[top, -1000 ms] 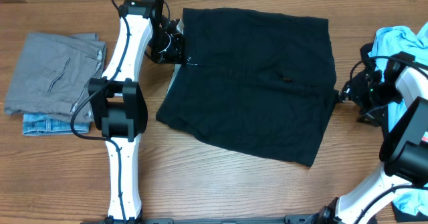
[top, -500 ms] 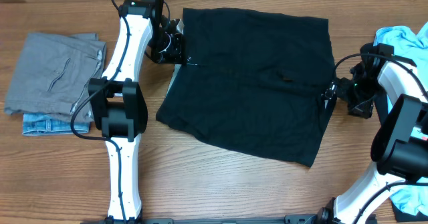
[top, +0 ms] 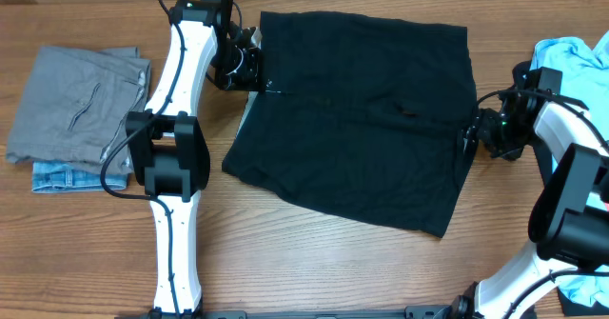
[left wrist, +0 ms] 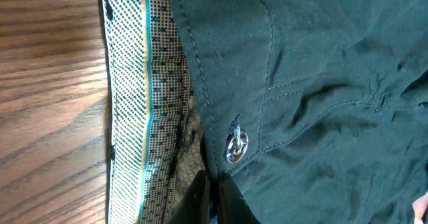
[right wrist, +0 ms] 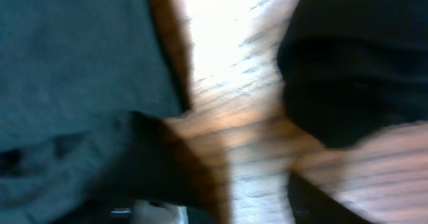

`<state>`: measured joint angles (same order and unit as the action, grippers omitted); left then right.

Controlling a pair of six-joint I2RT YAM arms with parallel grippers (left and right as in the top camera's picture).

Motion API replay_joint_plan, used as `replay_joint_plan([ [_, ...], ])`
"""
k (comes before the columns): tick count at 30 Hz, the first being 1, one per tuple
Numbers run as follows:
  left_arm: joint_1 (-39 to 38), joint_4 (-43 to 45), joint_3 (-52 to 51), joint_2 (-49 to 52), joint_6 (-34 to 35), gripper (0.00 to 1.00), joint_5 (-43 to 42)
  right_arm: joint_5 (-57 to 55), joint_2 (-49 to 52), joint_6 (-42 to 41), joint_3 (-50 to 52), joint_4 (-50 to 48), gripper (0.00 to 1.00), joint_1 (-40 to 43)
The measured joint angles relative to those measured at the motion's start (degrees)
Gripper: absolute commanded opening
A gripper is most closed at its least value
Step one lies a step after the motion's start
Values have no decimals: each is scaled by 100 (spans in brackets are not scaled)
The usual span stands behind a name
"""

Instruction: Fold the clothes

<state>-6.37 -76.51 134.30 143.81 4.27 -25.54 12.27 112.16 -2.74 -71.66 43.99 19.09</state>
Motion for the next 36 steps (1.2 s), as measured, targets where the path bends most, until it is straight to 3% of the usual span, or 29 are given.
replay_joint_plan([
  [2,0,-4,0,0,0,5,0,122,20,-24,46,-39,11,0],
  [3,0,-2,0,0,0,5,0,160,42,-48,66,-44,8,0],
  [8,0,-2,0,0,0,5,0,280,76,-24,85,-55,4,0],
  [19,-2,31,0,0,0,4,1045,286,85,-22,85,-48,4,-2],
  [36,-28,306,-13,0,0,9,1364,291,87,-24,85,-46,4,-2],
])
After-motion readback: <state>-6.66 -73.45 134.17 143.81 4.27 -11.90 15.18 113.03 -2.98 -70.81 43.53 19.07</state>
